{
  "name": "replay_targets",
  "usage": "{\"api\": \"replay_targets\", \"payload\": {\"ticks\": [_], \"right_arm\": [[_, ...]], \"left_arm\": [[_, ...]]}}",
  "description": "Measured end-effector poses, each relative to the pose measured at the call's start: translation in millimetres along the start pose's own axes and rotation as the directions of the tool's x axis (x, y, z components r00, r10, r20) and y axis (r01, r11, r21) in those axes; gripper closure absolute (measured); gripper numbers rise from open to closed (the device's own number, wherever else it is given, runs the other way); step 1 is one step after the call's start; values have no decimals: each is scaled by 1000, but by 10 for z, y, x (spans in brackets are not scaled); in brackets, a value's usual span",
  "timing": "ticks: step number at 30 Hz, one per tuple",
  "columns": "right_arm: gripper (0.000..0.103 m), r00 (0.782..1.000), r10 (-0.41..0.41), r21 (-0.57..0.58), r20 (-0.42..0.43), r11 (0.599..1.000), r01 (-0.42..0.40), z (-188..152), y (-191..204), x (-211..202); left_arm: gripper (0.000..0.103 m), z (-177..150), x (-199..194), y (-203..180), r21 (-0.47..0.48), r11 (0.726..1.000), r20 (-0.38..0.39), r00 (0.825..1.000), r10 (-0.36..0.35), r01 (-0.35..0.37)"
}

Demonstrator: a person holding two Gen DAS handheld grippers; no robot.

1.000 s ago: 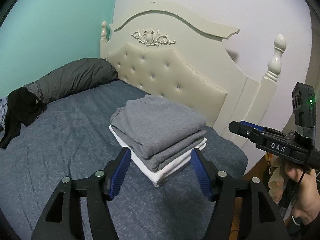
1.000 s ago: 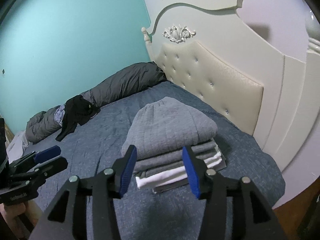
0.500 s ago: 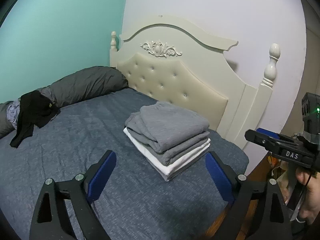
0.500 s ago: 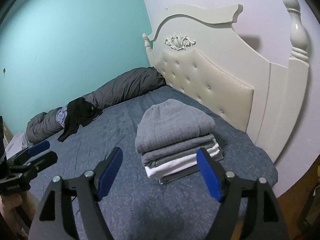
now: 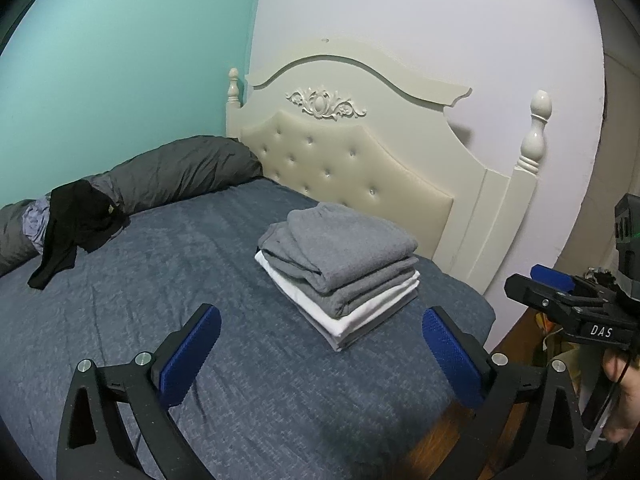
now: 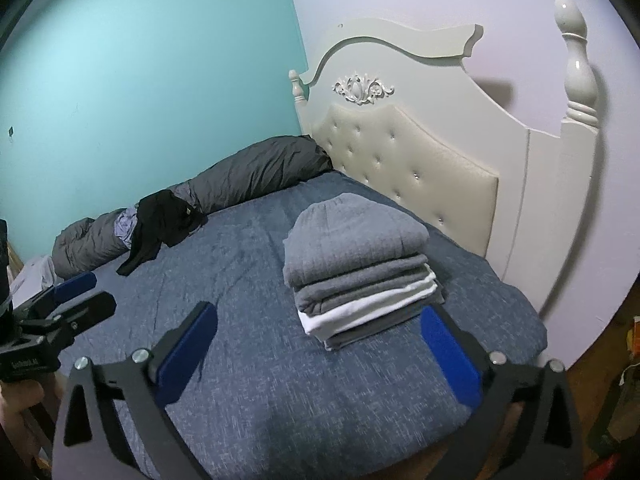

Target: Fold clothes

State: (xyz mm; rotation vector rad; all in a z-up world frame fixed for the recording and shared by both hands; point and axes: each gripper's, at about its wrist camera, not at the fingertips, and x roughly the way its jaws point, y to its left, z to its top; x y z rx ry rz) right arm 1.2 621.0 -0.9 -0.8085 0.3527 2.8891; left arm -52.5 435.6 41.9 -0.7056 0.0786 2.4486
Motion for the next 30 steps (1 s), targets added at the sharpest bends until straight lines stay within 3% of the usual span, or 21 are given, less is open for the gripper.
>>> {"api": "replay_targets", "payload": {"ticks": [30], "right_arm": [[0,999,-5,4,47,1000,5,-333,249,-518]], "left_arm": [[0,-309,-412,6,-29,1000,9,1000,12,-12]]}}
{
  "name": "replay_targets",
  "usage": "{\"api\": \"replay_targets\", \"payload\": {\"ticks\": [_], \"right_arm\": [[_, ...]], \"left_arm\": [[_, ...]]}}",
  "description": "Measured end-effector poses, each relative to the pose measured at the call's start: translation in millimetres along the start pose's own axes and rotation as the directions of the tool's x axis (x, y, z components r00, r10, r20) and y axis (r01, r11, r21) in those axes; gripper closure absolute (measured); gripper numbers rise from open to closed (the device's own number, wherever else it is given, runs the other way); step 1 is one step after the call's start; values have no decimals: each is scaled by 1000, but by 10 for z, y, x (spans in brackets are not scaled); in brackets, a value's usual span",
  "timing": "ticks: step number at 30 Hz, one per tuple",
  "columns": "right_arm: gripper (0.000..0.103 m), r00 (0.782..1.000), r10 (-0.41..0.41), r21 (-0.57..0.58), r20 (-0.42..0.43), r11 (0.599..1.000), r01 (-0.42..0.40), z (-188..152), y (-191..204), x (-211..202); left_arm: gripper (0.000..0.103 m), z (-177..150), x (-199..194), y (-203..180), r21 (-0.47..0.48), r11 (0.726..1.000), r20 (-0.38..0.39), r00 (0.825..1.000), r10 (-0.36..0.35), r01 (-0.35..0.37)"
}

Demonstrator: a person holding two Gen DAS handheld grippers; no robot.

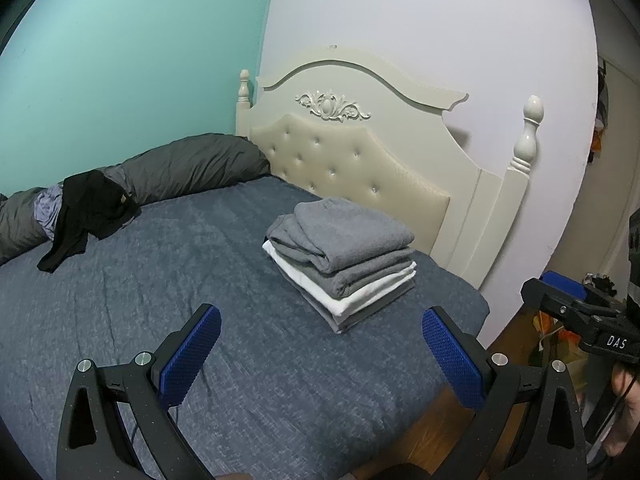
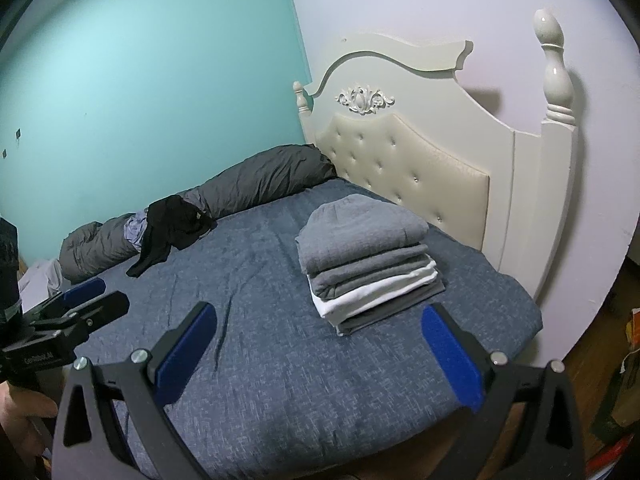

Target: Fold clothes

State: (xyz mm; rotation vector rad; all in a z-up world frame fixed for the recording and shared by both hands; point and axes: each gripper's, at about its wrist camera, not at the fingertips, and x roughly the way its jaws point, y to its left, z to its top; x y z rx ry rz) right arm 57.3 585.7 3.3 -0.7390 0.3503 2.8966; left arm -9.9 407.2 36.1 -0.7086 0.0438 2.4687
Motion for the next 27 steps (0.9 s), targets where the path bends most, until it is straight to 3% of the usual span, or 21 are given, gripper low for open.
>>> {"api": "replay_targets", "payload": {"ticks": [27], "right_arm": [[0,1000,-17,-1,-15,1000,17,-125,-29,54]], "left_arm": [[0,-107,-23,-40,10,999,1,999,39,-39]]}}
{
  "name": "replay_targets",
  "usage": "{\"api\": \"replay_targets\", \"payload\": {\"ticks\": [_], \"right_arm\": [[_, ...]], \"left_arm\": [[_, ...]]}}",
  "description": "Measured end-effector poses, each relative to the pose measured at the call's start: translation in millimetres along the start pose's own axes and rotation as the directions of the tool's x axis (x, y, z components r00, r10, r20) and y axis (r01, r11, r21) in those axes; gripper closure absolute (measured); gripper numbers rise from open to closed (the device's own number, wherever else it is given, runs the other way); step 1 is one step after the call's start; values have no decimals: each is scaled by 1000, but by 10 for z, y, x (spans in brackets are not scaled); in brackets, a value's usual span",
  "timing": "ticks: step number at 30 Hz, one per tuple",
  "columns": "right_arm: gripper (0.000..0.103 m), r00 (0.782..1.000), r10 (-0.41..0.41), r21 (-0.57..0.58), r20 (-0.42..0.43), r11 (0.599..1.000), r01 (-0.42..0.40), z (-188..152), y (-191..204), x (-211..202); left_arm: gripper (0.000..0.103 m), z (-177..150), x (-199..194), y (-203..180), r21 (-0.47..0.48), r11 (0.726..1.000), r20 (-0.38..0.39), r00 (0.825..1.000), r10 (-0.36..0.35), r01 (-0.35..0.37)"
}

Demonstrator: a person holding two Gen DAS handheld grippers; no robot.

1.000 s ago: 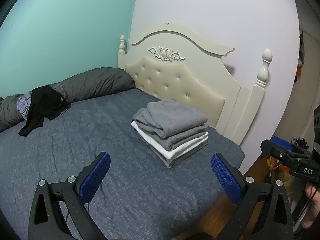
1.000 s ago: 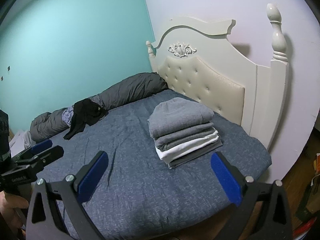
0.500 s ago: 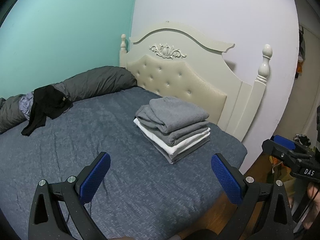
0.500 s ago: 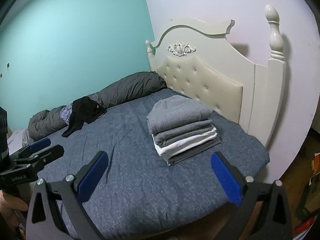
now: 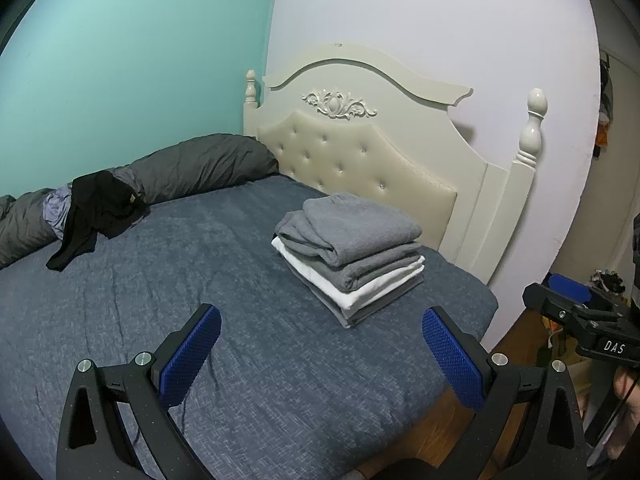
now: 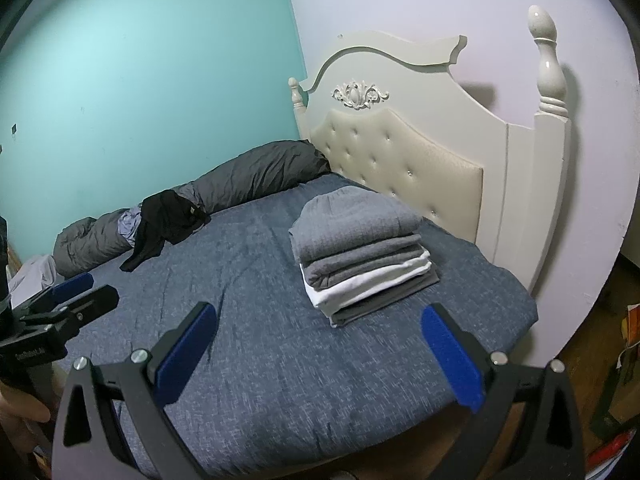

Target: Fold clothes

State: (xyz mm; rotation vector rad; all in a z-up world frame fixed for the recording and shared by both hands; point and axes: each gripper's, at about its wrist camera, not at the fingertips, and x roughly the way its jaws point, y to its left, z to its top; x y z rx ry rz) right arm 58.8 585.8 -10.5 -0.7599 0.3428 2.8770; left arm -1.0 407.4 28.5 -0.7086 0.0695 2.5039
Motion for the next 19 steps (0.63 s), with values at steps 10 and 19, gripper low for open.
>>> {"api": "replay_targets", "payload": {"ticks": [10,19], "right_arm": [[0,1000,-4,1,-6,1000,4,-19,-5,17],[0,1000,-3,11,-7,1000,3,-25,-19,12]], "left_arm": [[0,-7,-21,-6,2,1000,13,1000,-11,11],[0,-14,-13,-9,-2,1000,8,1000,-19,19]]}}
